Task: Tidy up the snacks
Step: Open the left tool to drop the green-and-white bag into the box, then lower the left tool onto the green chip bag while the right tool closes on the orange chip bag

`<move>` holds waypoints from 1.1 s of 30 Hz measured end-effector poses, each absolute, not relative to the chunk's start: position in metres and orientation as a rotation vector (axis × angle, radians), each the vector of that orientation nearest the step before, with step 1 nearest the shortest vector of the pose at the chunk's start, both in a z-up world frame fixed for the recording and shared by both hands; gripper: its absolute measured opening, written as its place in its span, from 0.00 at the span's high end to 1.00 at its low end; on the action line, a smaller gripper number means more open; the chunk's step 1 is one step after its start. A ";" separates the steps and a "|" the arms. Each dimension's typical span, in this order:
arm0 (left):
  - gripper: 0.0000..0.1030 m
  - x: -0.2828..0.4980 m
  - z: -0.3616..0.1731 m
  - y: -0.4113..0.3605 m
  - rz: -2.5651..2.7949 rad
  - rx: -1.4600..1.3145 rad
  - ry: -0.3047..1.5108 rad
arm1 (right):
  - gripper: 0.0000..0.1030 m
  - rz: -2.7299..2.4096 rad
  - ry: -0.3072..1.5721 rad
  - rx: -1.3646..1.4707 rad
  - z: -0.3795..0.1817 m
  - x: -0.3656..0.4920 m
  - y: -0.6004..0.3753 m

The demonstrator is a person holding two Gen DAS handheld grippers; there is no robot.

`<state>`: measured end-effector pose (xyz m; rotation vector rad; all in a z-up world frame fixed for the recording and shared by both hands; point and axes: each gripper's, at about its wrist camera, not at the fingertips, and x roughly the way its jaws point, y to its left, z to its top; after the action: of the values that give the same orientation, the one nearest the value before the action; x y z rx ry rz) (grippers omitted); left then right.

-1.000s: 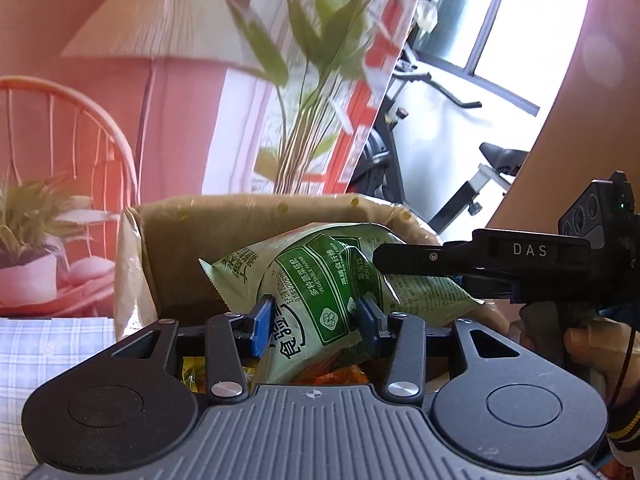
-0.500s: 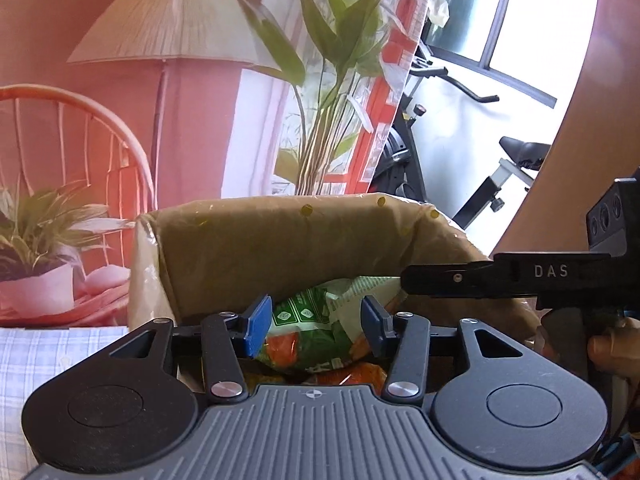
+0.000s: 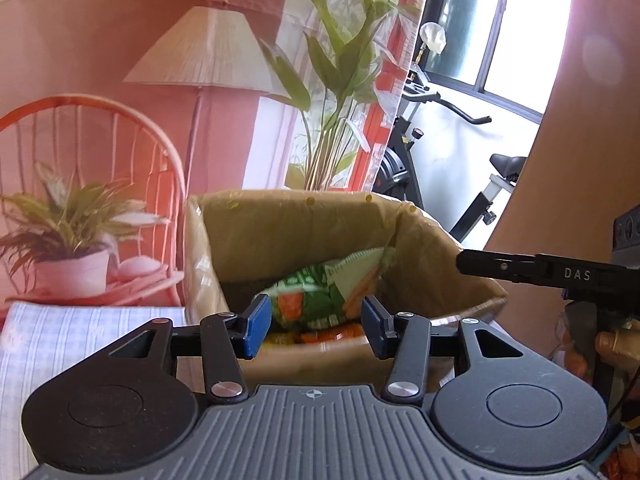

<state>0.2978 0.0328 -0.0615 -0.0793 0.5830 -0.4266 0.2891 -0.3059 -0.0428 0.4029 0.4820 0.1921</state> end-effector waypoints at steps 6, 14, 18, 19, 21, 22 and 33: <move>0.41 0.265 -0.067 0.045 -0.389 -0.099 0.568 | 0.27 0.205 0.443 0.361 -0.049 0.249 -0.295; 0.35 0.235 -0.093 0.039 -0.345 -0.154 0.583 | 0.27 0.208 0.466 0.293 -0.083 0.208 -0.290; 0.33 0.226 -0.108 0.032 -0.333 -0.180 0.600 | 0.27 0.187 0.500 0.189 -0.106 0.188 -0.286; 0.33 0.225 -0.111 0.030 -0.322 -0.178 0.610 | 0.27 0.181 0.509 0.157 -0.113 0.182 -0.284; 0.33 0.224 -0.116 0.026 -0.307 -0.170 0.625 | 0.26 0.171 0.529 0.111 -0.126 0.171 -0.282; 0.33 0.224 -0.117 0.026 -0.303 -0.168 0.628 | 0.24 0.167 0.539 0.089 -0.134 0.166 -0.281; 0.29 0.220 -0.130 0.026 -0.237 -0.196 0.665 | 0.08 0.179 0.585 -0.151 -0.203 0.126 -0.256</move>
<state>0.2200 0.0258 -0.1298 -0.1960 0.6646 -0.2368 0.1261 -0.2563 -0.2033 -0.1513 0.5846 0.1790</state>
